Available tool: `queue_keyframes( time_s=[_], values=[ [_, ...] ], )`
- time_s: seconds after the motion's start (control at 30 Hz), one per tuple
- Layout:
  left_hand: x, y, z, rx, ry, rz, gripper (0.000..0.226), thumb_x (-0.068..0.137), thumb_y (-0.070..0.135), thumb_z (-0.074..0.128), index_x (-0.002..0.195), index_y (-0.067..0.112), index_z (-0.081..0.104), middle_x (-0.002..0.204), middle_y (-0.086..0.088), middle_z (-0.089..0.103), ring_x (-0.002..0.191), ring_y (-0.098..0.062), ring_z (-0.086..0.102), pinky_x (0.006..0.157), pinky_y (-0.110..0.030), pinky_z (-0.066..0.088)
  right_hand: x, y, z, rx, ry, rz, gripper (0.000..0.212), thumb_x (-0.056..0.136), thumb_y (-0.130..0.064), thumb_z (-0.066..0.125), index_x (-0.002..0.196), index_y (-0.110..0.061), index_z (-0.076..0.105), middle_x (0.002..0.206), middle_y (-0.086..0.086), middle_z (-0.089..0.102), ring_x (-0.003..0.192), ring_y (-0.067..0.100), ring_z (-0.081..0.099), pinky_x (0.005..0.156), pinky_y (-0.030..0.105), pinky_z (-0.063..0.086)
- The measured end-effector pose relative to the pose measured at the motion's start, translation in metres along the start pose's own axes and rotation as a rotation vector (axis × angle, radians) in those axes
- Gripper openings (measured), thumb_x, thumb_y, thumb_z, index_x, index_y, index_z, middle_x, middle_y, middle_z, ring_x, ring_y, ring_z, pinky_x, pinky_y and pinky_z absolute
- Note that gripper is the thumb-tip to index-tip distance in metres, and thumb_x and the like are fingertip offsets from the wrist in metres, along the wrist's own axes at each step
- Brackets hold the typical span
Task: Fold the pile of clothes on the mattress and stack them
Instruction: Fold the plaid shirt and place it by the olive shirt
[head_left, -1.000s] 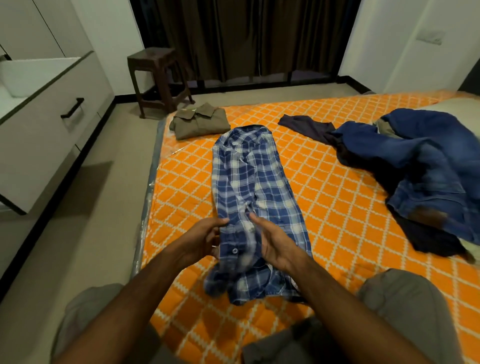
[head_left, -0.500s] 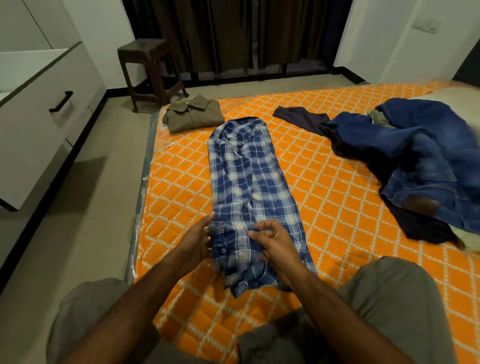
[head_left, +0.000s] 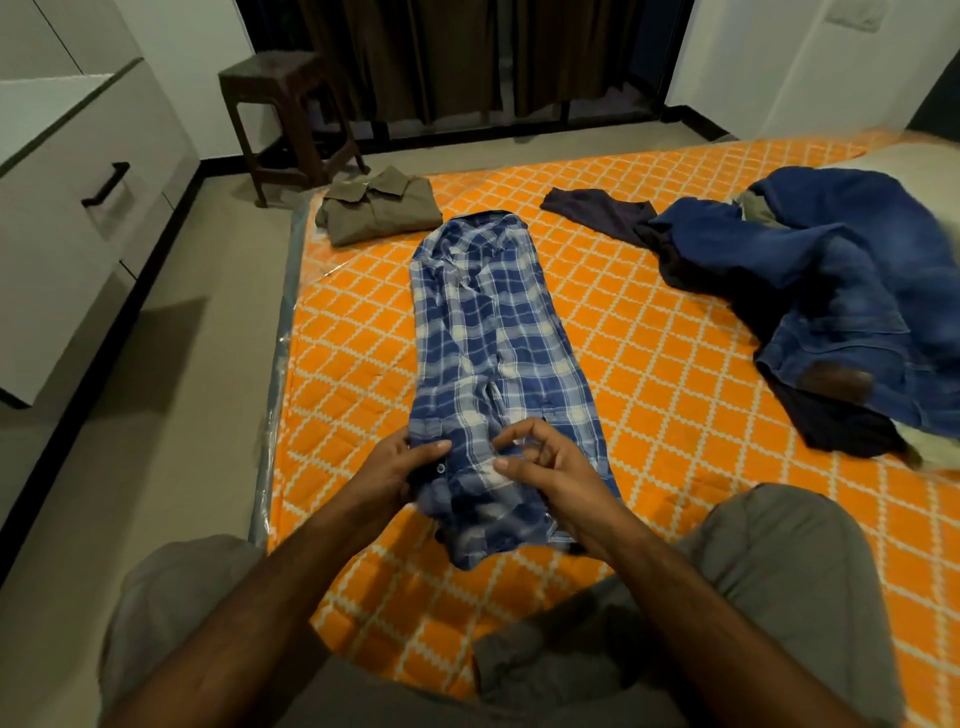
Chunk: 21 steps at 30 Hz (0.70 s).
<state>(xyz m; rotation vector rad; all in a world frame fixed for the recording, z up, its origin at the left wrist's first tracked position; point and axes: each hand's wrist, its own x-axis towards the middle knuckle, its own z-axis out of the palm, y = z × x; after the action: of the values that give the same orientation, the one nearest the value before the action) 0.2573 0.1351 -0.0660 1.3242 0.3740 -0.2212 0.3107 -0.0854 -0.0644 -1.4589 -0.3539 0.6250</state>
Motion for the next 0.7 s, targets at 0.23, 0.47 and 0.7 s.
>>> queue_keyframes(
  time_s=[0.23, 0.47, 0.7],
  values=[
    [-0.01, -0.028, 0.0, 0.134, 0.121, -0.137, 0.049, 0.092, 0.02, 0.071, 0.133, 0.017, 0.044, 0.113, -0.015, 0.071, 0.079, -0.033, 0.073, 0.058, -0.043, 0.058, -0.009, 0.021, -0.019, -0.219, -0.054, 0.063, 0.021, 0.088, -0.014, 0.077, 0.105, -0.023, 0.069, 0.118, -0.002, 0.066, 0.118, 0.016, 0.061, 0.097, 0.043, 0.053],
    [-0.006, -0.037, -0.012, 0.623, 0.158, -0.066, 0.043, 0.097, 0.033, 0.065, 0.126, 0.024, 0.035, 0.095, -0.013, 0.064, 0.06, -0.027, 0.064, 0.044, -0.033, 0.048, -0.01, 0.035, -0.035, -0.623, -0.308, 0.23, 0.02, 0.092, -0.024, 0.074, 0.11, -0.019, 0.068, 0.076, 0.0, 0.053, 0.06, 0.007, 0.049, 0.062, 0.027, 0.045],
    [0.078, 0.001, -0.026, 1.14, 0.204, 0.31, 0.025, 0.1, 0.03, 0.058, 0.118, 0.015, 0.051, 0.115, -0.005, 0.053, 0.097, -0.022, 0.056, 0.084, -0.043, 0.051, 0.033, 0.02, -0.03, -0.602, -0.063, 0.361, 0.03, 0.097, -0.037, 0.065, 0.108, -0.015, 0.048, 0.088, 0.001, 0.062, 0.066, 0.016, 0.06, 0.057, 0.027, 0.053]
  ],
)
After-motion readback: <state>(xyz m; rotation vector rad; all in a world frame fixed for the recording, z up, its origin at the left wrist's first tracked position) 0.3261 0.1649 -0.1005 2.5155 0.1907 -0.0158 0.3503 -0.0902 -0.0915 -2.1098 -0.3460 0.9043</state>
